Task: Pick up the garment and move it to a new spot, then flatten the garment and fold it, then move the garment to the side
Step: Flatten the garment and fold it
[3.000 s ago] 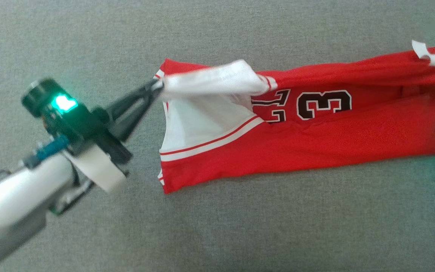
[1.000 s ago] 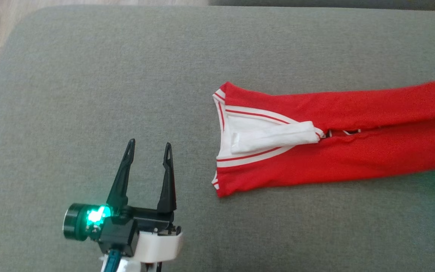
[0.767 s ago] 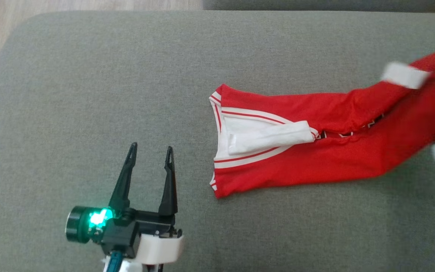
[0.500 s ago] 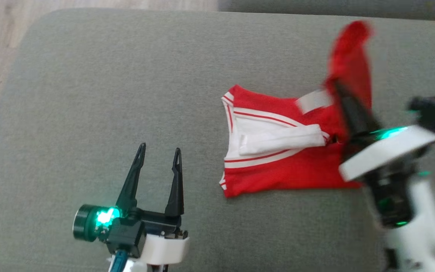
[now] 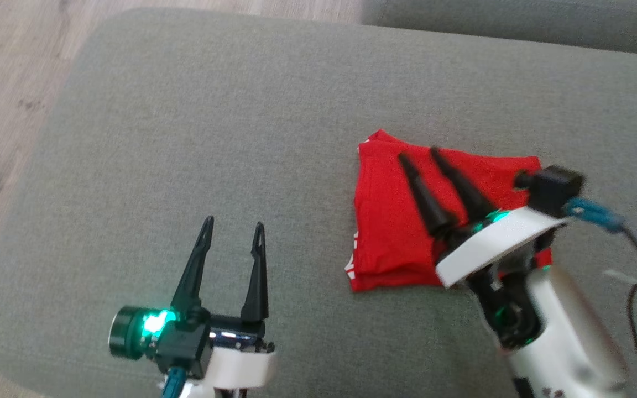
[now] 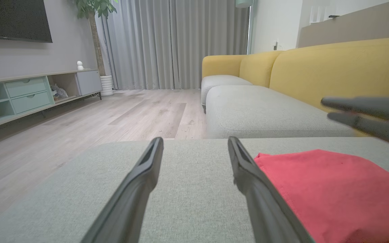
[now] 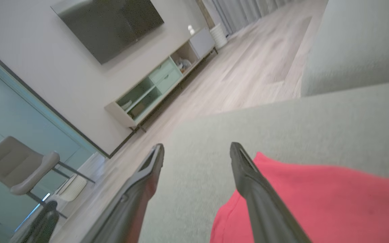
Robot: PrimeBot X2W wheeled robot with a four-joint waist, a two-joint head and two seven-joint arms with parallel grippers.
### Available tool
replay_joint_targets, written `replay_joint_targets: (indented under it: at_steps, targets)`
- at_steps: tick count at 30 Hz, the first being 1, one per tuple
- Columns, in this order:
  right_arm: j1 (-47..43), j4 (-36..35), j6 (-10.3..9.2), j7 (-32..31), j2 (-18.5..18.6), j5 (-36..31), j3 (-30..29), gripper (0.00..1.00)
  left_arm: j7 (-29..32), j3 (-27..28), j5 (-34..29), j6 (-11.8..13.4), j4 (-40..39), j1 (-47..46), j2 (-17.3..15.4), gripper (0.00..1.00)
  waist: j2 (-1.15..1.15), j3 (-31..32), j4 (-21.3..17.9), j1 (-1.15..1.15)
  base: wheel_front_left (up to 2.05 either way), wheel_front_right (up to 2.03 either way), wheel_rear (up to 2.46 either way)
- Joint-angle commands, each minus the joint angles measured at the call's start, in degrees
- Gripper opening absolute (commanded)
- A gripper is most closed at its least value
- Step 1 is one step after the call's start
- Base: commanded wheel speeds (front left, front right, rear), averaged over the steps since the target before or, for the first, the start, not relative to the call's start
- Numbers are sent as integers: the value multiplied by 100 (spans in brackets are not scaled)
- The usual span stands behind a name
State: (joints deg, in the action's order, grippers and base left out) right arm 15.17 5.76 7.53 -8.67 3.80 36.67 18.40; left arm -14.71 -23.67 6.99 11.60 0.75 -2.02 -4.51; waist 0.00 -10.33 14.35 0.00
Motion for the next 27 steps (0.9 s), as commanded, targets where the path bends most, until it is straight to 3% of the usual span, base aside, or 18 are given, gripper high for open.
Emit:
replay_joint_targets:
  at_steps: [1,7,9,13,16,20,27]
  targets:
    - [273,-273,-4,68,-88,-44,47,100,-29,215,-50,3,-152,-11,45,100,0,57,-49,0,0,0,0]
    - [80,-773,-4,402,386,-249,-733,100,-29,441,-41,-31,-195,114,55,100,0,328,-356,0,0,0,0]
    - [-83,-884,-4,681,750,-351,-846,100,-29,512,-32,-41,-222,159,60,100,0,396,-461,0,0,0,0]
    - [-646,-602,-4,1455,1246,-498,-1122,100,-29,659,-29,-60,-263,263,65,100,0,528,-669,0,0,0,0]
    - [-1087,-224,-4,2092,1554,-933,-1009,100,-29,772,-33,-74,-302,405,63,100,0,651,-790,0,0,0,0]
    - [-1630,247,-4,2352,1569,-1554,-985,100,-29,890,-12,-140,-303,696,67,100,0,874,-905,0,0,0,0]
    - [-2492,13,-4,2365,989,-2151,-1239,100,-29,1088,-25,-302,-224,1223,56,100,0,1205,-1049,0,0,0,0]
